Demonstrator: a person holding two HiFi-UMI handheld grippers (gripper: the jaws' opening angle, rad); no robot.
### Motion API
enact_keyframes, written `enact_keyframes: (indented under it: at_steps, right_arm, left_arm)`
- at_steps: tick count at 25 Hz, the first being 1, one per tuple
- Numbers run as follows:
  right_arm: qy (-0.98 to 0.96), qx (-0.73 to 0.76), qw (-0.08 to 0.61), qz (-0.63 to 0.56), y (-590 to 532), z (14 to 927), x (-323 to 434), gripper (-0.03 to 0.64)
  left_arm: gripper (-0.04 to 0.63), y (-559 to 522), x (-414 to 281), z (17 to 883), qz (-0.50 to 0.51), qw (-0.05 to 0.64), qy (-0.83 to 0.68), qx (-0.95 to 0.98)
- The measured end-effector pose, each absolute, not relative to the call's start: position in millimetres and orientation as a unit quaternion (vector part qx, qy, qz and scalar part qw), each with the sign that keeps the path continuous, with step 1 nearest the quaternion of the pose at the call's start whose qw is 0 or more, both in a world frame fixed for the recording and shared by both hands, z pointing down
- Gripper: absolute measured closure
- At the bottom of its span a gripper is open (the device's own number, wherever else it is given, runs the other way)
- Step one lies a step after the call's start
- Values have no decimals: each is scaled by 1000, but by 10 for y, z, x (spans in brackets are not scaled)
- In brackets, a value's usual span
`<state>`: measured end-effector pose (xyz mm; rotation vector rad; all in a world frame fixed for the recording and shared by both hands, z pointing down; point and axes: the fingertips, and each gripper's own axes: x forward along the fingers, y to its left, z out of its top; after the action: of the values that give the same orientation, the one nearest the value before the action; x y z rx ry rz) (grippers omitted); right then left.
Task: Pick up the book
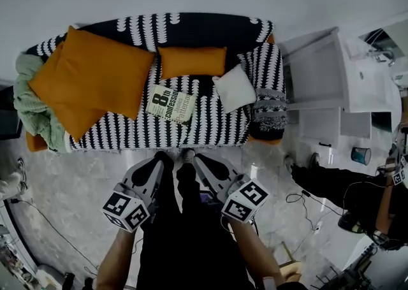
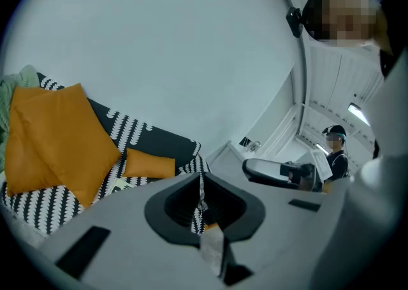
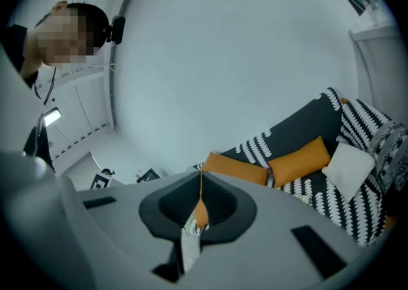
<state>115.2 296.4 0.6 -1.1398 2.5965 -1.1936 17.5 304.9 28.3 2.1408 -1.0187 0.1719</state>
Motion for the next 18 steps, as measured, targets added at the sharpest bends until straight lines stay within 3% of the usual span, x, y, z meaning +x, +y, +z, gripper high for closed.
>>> enact_keyframes:
  at_steps: [18]
  right_arm:
    - [804, -399, -13, -440, 2476, 805, 427, 600]
  left_arm:
    - [580, 2254, -407, 1874, 123, 435, -372, 811]
